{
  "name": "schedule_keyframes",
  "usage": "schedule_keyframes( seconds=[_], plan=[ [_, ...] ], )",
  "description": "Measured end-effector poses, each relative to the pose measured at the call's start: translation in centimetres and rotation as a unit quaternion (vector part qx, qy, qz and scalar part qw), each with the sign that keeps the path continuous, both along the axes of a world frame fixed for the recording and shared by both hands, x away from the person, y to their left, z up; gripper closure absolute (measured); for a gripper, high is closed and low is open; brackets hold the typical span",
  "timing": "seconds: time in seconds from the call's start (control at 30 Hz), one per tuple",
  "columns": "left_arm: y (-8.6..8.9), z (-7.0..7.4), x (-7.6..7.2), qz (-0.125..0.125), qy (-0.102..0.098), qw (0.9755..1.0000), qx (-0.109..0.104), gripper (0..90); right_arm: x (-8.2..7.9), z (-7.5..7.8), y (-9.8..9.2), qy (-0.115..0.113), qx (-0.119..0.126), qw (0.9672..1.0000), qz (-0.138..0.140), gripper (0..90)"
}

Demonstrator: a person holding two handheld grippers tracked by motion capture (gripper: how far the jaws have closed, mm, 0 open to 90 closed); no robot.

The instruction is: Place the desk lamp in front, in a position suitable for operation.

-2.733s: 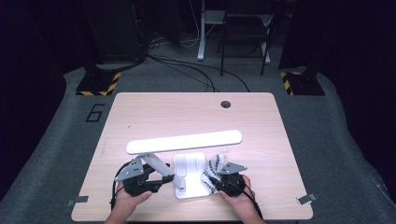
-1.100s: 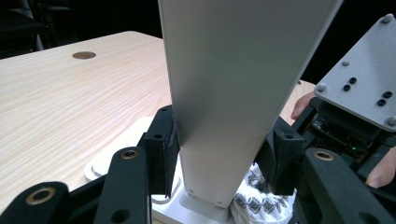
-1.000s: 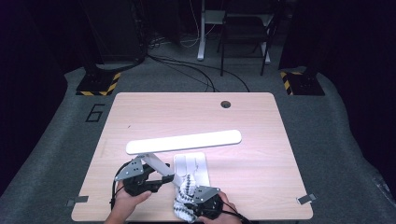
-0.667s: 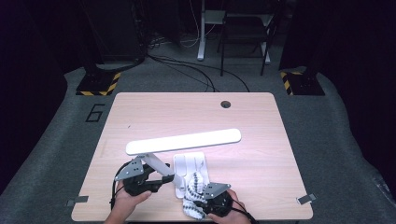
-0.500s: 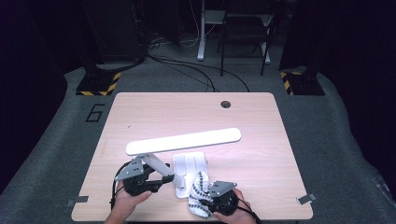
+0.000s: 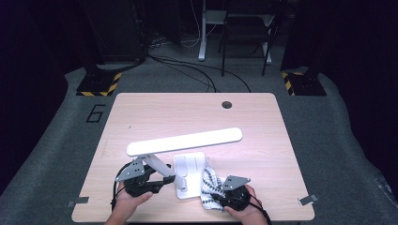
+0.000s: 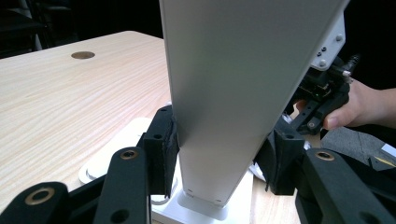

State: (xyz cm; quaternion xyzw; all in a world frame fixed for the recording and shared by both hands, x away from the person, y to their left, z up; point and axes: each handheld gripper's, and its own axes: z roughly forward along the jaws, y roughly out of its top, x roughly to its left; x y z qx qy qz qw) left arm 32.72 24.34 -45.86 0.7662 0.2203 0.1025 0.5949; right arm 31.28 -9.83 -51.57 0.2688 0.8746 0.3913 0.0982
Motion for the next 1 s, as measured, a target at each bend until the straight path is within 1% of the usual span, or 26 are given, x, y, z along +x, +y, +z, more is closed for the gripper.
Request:
schedule_keyframes(
  seconds=[0.1,0.17,0.2,0.27,0.3,0.33,0.37,0.4,0.43,0.5,0.53,0.6,0.63,0.67,0.7,0.73,0.77,0.83,0.87,0.97,1.0],
  plan=[
    [0.0,0.0,0.0,0.000,0.000,1.0000,0.000,53.4,0.3,0.0,-0.3,-0.004,-0.002,1.0000,-0.008,70.5],
    [0.0,0.0,0.0,0.002,-0.001,1.0000,-0.002,53.4,0.4,0.1,-0.6,-0.003,-0.005,0.9997,-0.023,70.7],
    [0.0,-0.1,0.0,0.001,-0.001,1.0000,-0.003,53.4,0.6,0.1,-0.8,-0.008,-0.006,0.9996,-0.027,70.9],
    [0.0,-0.1,0.1,0.000,-0.002,1.0000,-0.003,53.5,1.0,0.1,-1.2,-0.012,-0.007,0.9992,-0.036,71.1],
    [0.0,-0.1,0.1,0.000,-0.001,1.0000,-0.004,53.5,1.1,0.1,-1.3,-0.007,-0.008,0.9991,-0.042,71.1],
    [0.0,-0.1,0.1,-0.002,-0.002,1.0000,-0.007,53.5,1.4,0.1,-1.4,-0.013,-0.010,0.9989,-0.043,71.3],
    [0.0,-0.1,0.1,0.000,-0.001,1.0000,-0.004,53.5,1.5,0.2,-1.5,-0.011,-0.010,0.9986,-0.051,71.4],
    [0.0,-0.1,0.1,-0.001,-0.001,1.0000,-0.003,53.5,1.8,0.3,-1.7,-0.016,-0.012,0.9981,-0.058,71.6],
    [0.0,-0.1,0.2,-0.003,0.000,1.0000,-0.008,53.5,2.1,0.4,-1.8,-0.020,-0.015,0.9981,-0.057,71.7],
    [0.0,-0.1,0.3,-0.007,0.000,0.9999,-0.010,53.5,2.4,0.6,-1.9,-0.014,-0.002,0.9974,-0.070,72.1],
    [0.1,-0.1,0.3,-0.009,0.002,0.9999,-0.005,53.5,2.7,0.7,-2.0,-0.021,0.002,0.9975,-0.068,72.1],
    [0.1,-0.1,0.3,-0.008,0.002,0.9999,-0.008,53.5,3.1,1.2,-2.2,-0.023,0.014,0.9975,-0.066,72.2],
    [0.1,-0.1,0.3,-0.009,0.002,0.9999,-0.007,53.5,3.2,1.4,-2.2,-0.025,0.021,0.9971,-0.069,72.2],
    [0.1,-0.1,0.3,-0.010,0.002,0.9999,-0.008,53.5,3.6,1.7,-2.2,-0.026,0.033,0.9969,-0.067,72.2],
    [0.1,-0.1,0.3,-0.009,0.002,0.9999,-0.007,53.5,3.8,1.9,-2.1,-0.024,0.042,0.9963,-0.070,72.2],
    [0.1,-0.1,0.3,-0.009,0.002,0.9999,-0.007,53.5,4.0,2.0,-2.1,-0.025,0.044,0.9965,-0.067,72.2],
    [0.1,-0.1,0.3,-0.010,0.003,0.9999,-0.007,53.5,4.2,2.3,-1.8,-0.023,0.049,0.9960,-0.072,72.2],
    [0.1,-0.1,0.3,-0.012,0.003,0.9999,-0.006,53.5,4.7,2.7,-1.5,-0.030,0.046,0.9964,-0.065,72.2],
    [0.1,-0.1,0.3,-0.013,0.002,0.9999,-0.007,53.4,5.0,3.1,-1.2,-0.028,0.043,0.9969,-0.059,72.2],
    [0.1,0.0,0.4,-0.016,0.002,0.9999,-0.003,53.4,5.5,3.8,-0.5,-0.037,0.043,0.9968,-0.057,72.1],
    [0.1,0.0,0.4,-0.017,0.003,0.9999,-0.003,53.4,5.8,4.1,-0.3,-0.035,0.042,0.9973,-0.049,72.1]
  ],
)
